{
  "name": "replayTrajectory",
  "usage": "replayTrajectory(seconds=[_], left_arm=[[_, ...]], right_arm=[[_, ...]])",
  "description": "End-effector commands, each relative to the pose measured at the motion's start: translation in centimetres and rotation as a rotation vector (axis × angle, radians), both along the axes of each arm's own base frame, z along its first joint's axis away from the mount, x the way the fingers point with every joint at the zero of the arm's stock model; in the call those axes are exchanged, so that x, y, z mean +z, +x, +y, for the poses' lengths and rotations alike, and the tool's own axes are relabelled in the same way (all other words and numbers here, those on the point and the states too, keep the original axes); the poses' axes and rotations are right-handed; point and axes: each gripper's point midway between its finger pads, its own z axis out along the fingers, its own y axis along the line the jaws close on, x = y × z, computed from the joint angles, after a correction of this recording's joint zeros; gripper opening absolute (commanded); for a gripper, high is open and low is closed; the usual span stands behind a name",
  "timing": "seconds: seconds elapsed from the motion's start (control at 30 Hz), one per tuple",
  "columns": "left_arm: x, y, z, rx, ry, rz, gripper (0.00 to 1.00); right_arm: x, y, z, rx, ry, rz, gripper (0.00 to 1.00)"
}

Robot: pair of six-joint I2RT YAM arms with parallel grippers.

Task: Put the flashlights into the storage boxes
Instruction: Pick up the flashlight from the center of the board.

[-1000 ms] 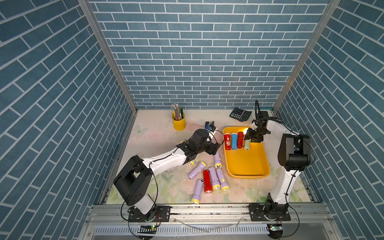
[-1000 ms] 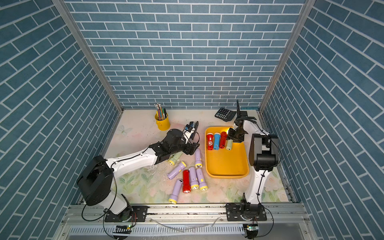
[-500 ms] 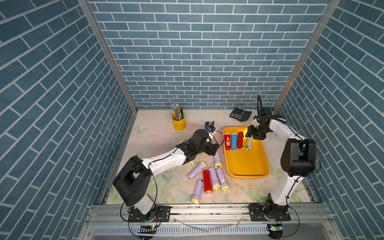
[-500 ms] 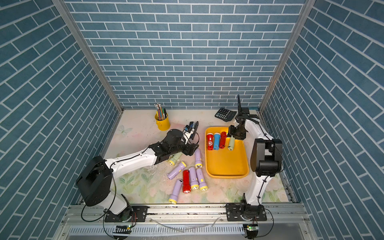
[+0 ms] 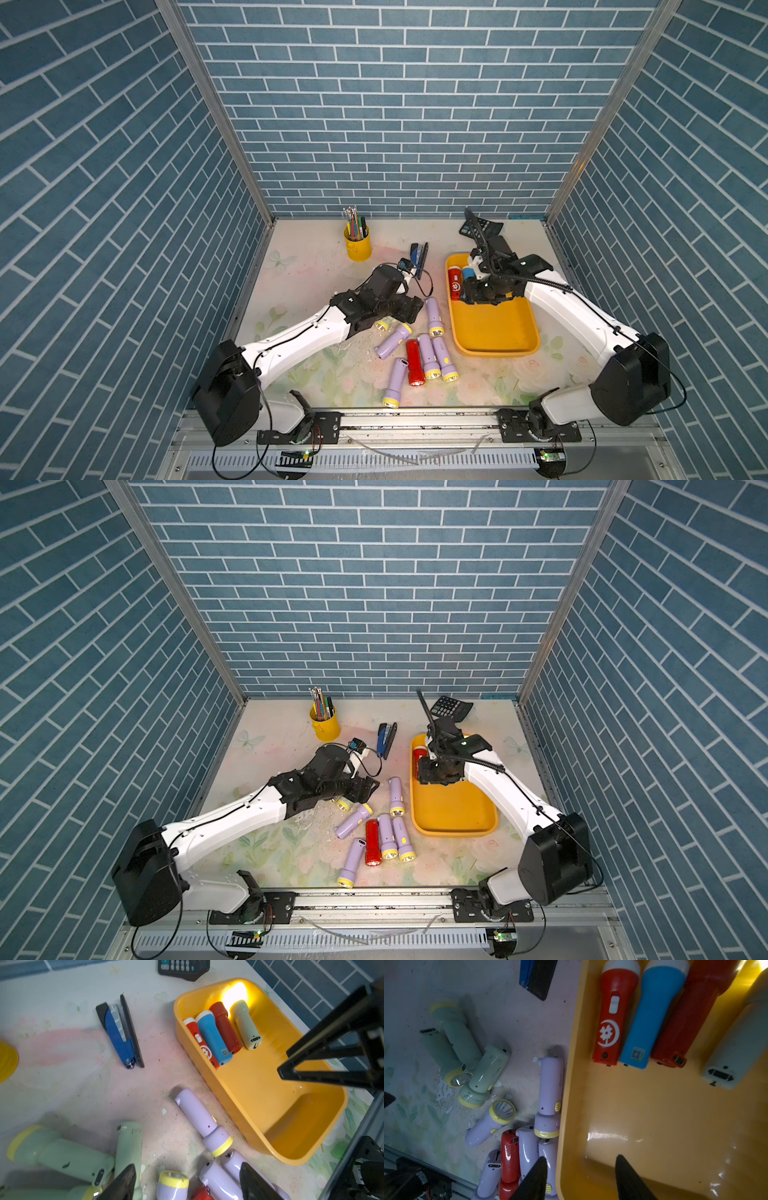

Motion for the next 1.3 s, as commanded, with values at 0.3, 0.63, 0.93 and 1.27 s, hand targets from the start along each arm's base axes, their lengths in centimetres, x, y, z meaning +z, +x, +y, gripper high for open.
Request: replayTrajectory(seconds=[0.3, 0.63, 0.93, 1.27], left_arm=[[-6.6, -8.9, 7.0, 0.158, 0.164, 0.396, 0.74], [-9.5, -12.3, 5.3, 0.081, 0.249, 0.496, 0.68], [-11.6, -13.5, 3.3, 0.013, 0.358, 0.564, 0.61], [-13.0, -13.9, 2.3, -0.033, 0.394, 0.589, 0.55]], right_arm=[[-0.8, -4.2, 1.8, -0.092, 0.035, -0.052, 0.54], [-2.3, -5.8, 1.5, -0.082, 0.058, -0.067, 0.54], [-2.5, -6.6, 0.9, -0.094, 0.089, -0.096, 0.55], [-2.8, -6.8, 1.0, -0.085, 0.105, -0.099, 0.55]])
